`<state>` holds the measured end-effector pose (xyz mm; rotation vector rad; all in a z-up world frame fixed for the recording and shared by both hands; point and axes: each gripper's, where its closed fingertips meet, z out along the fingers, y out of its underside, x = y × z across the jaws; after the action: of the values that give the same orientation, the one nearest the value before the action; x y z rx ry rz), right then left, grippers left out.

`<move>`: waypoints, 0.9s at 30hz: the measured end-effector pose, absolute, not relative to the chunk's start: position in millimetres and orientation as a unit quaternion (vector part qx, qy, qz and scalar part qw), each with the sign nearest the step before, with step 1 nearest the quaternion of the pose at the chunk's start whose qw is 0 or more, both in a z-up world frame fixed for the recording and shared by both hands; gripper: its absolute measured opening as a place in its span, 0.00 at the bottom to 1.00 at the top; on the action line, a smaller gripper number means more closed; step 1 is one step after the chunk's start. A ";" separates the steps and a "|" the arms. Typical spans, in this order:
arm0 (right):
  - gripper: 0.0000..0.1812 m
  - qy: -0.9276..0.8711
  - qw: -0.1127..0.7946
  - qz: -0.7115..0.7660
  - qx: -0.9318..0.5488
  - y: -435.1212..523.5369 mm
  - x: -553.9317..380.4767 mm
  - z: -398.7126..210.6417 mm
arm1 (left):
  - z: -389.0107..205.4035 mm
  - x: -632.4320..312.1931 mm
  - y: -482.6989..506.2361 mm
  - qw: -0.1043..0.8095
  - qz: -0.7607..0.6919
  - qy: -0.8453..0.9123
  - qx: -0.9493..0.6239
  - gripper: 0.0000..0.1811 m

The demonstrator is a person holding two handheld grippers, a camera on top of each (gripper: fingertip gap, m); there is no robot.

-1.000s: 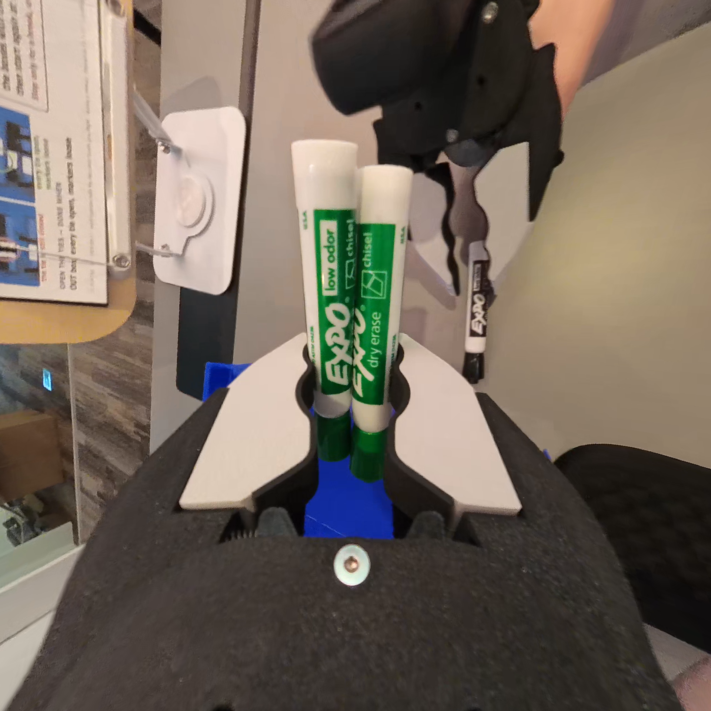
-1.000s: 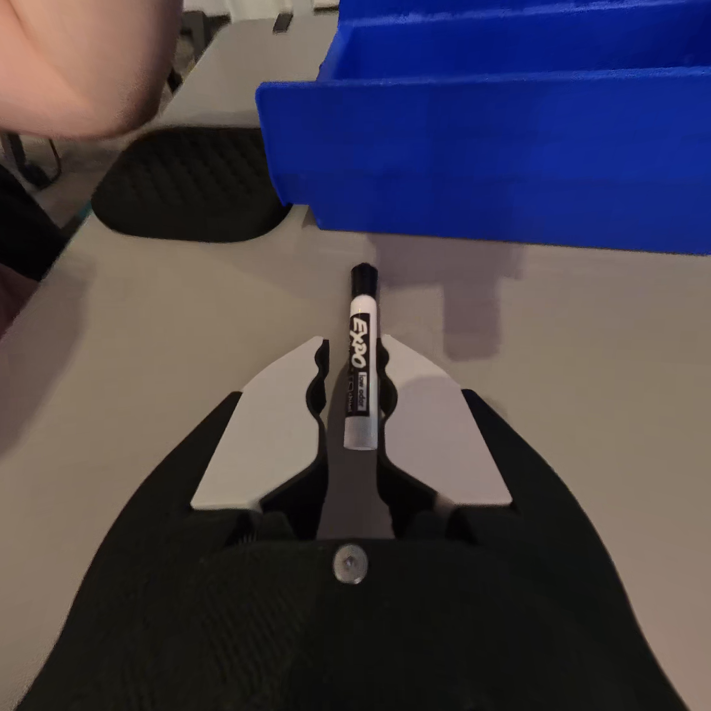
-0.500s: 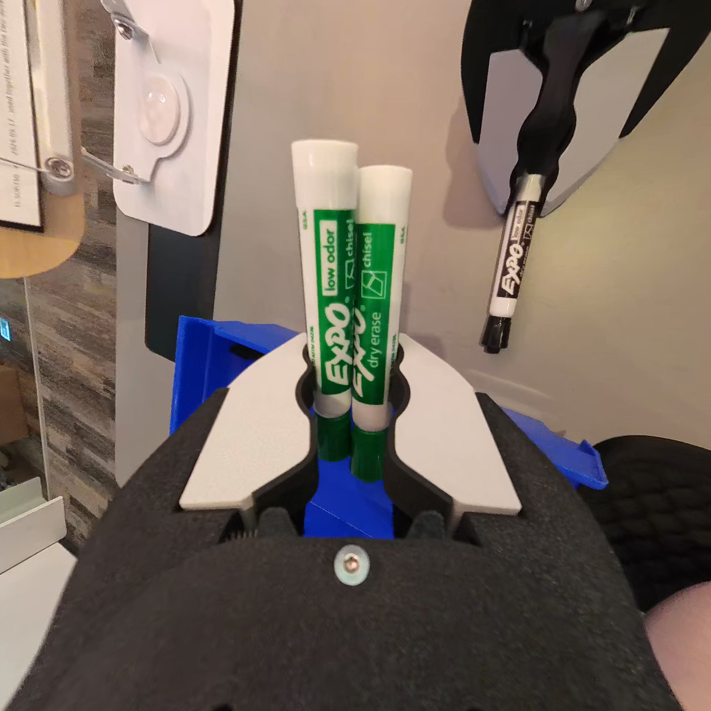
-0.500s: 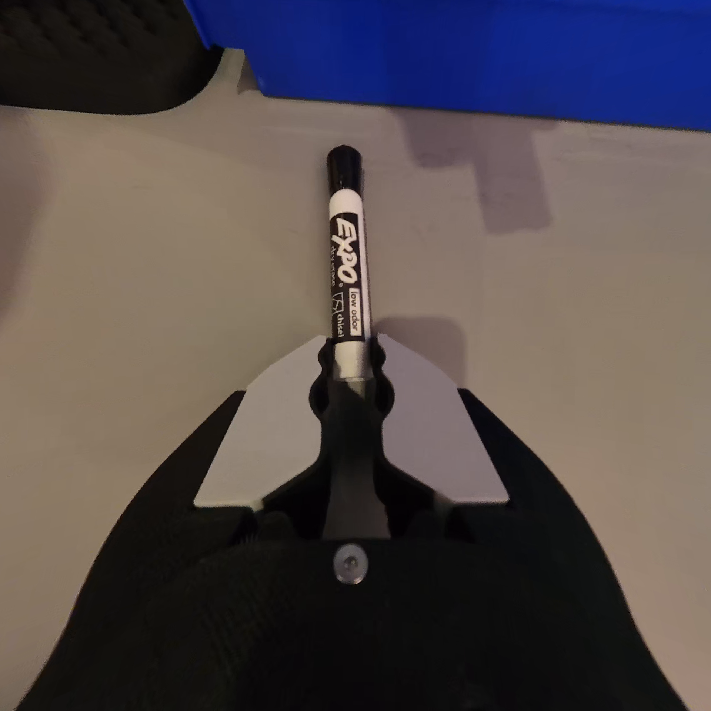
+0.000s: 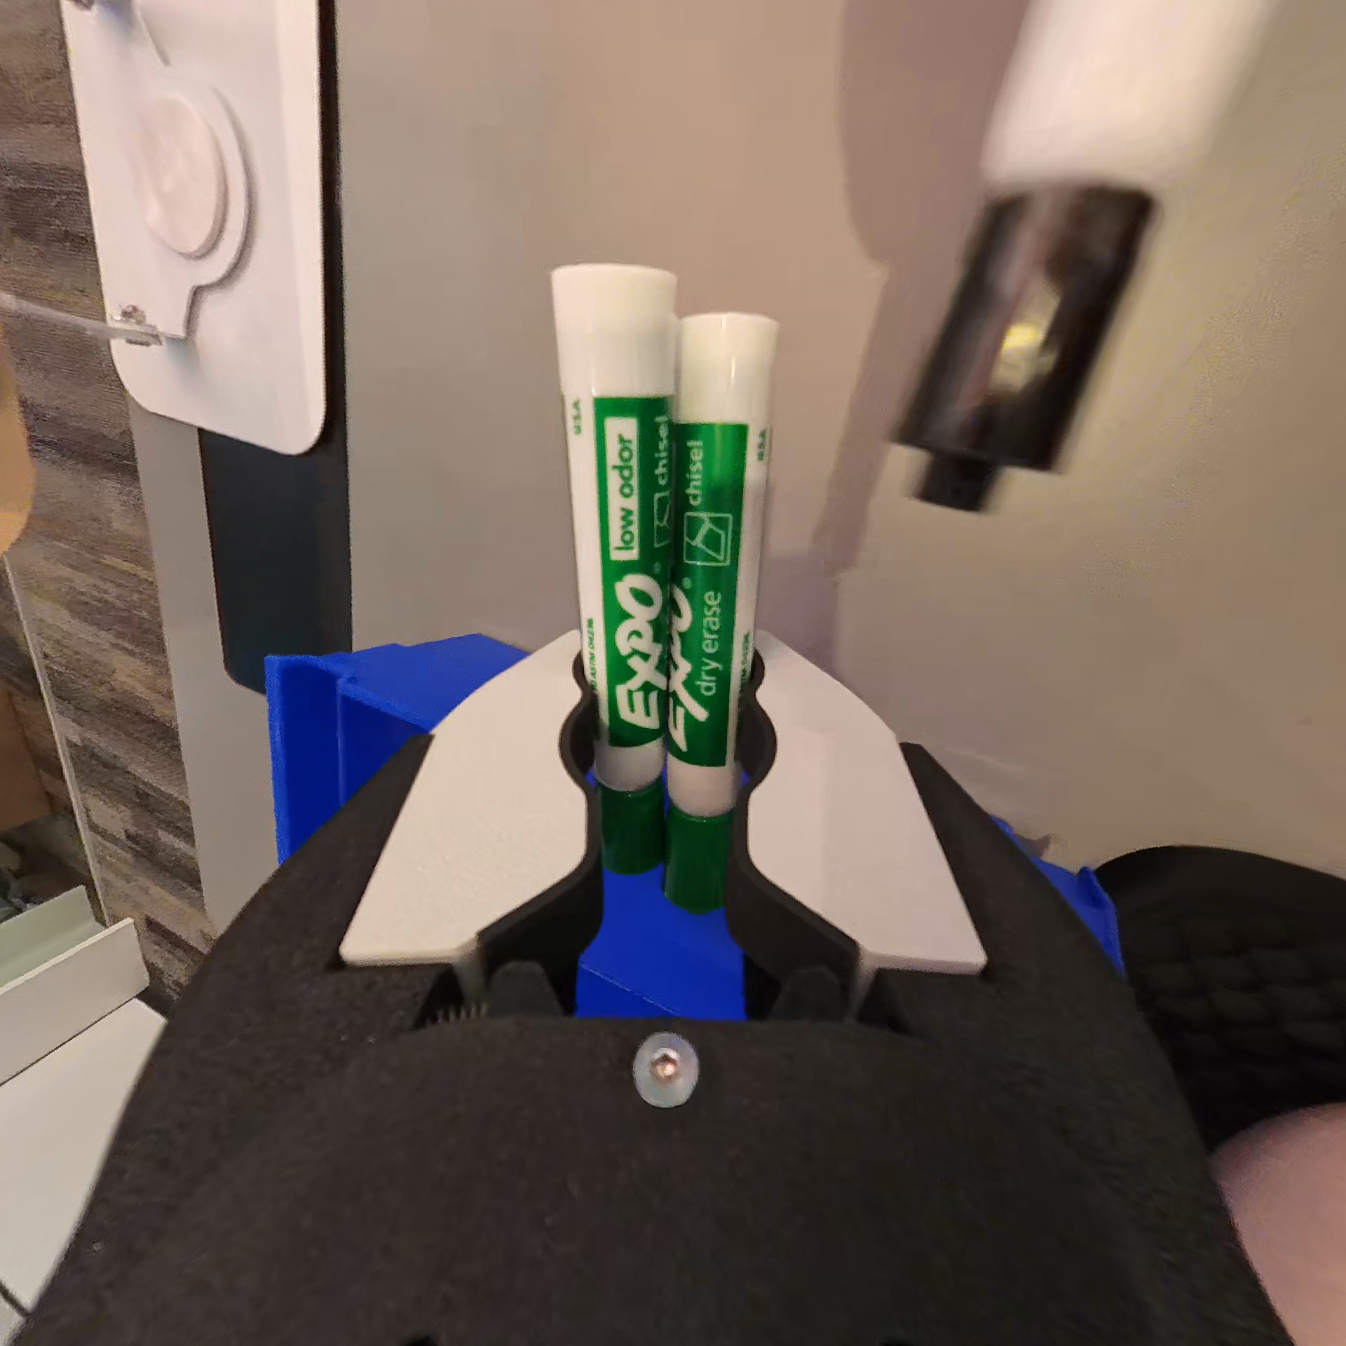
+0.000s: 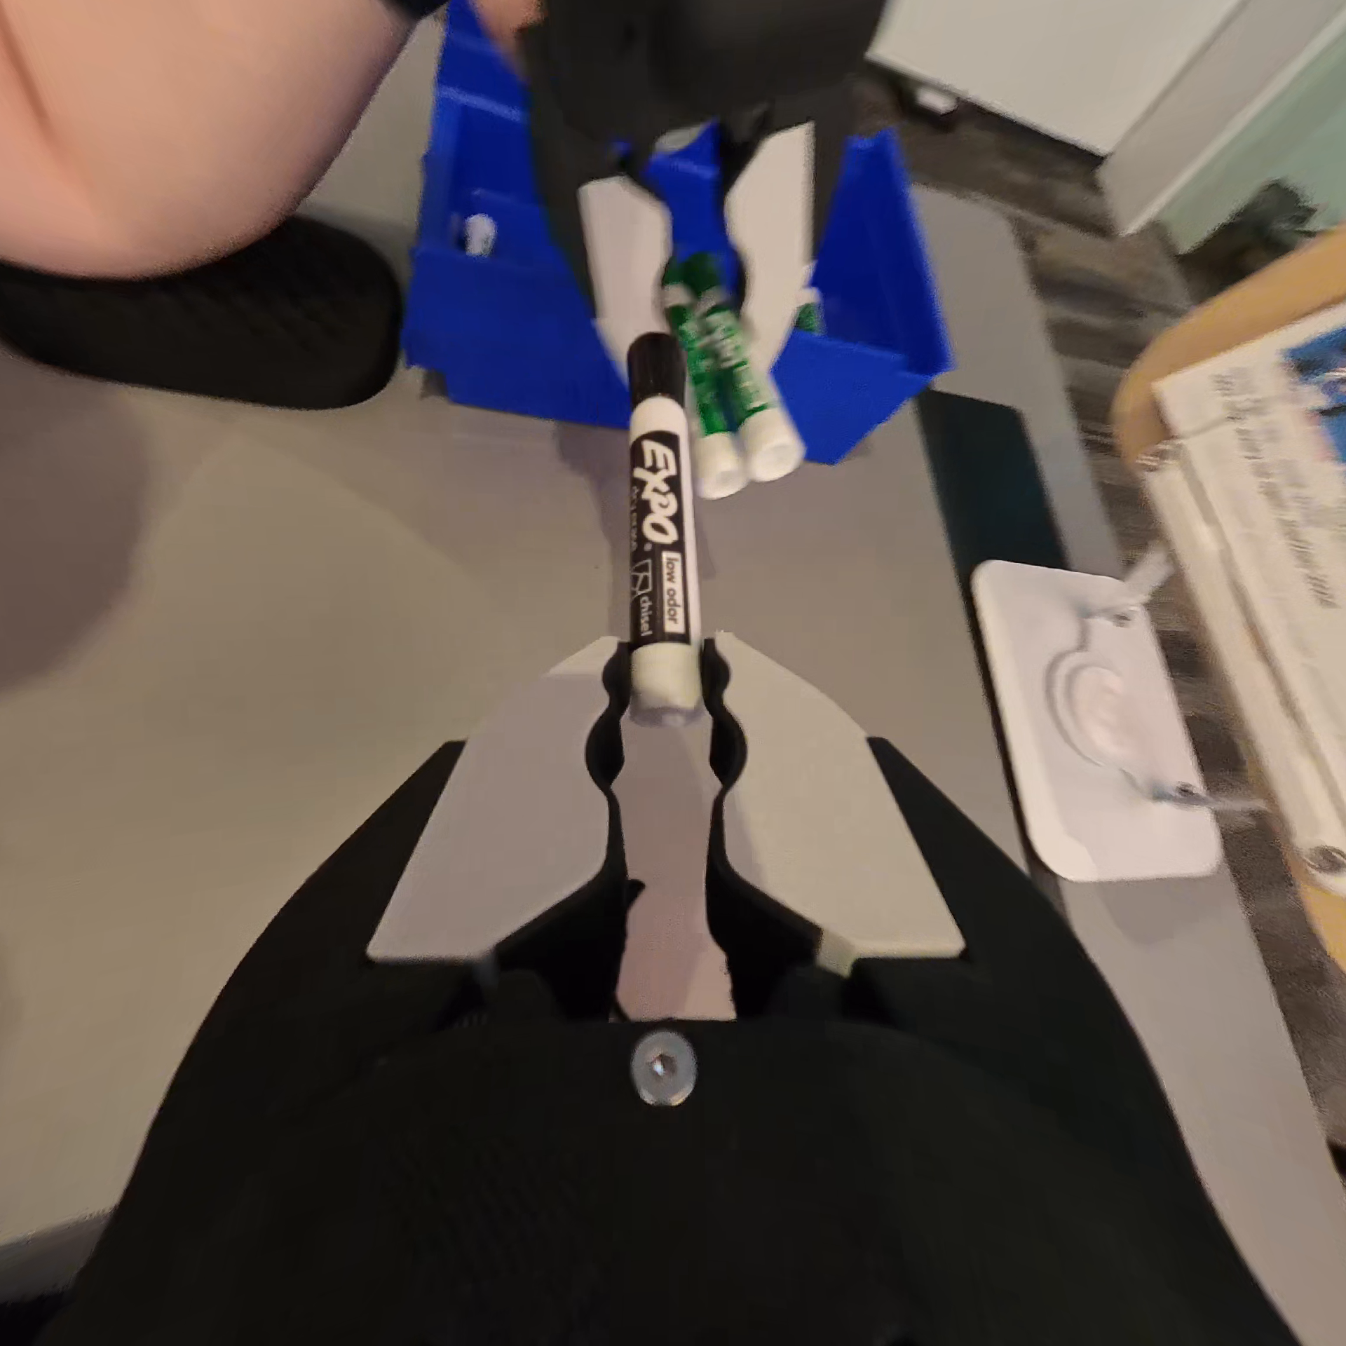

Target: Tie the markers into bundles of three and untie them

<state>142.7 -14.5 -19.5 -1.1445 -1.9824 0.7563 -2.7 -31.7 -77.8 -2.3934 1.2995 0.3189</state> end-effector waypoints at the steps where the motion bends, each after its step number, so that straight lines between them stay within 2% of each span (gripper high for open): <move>1: 0.11 -0.756 0.374 0.293 -0.451 -8.0 143.2 -13.8 | -79.4 1.3 -31.1 0.196 0.111 0.466 -0.856 0.20; 14: 0.11 -0.772 0.378 0.237 -0.454 -19.0 97.0 -57.0 | -103.6 34.3 -33.0 0.148 0.091 0.501 -0.848 0.20; 23: 0.12 -0.772 0.406 0.230 -0.431 -22.1 88.7 -56.3 | -104.0 42.1 -36.1 0.144 0.081 0.510 -0.844 0.20; 27: 0.16 -0.762 0.409 0.261 -0.429 -22.5 89.6 -50.9 | -102.3 37.1 -36.2 0.146 0.081 0.504 -0.847 0.20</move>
<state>89.6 -22.5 -50.9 -1.0803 -1.9209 0.6579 37.1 -36.2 -102.3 -2.4385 1.4521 0.2340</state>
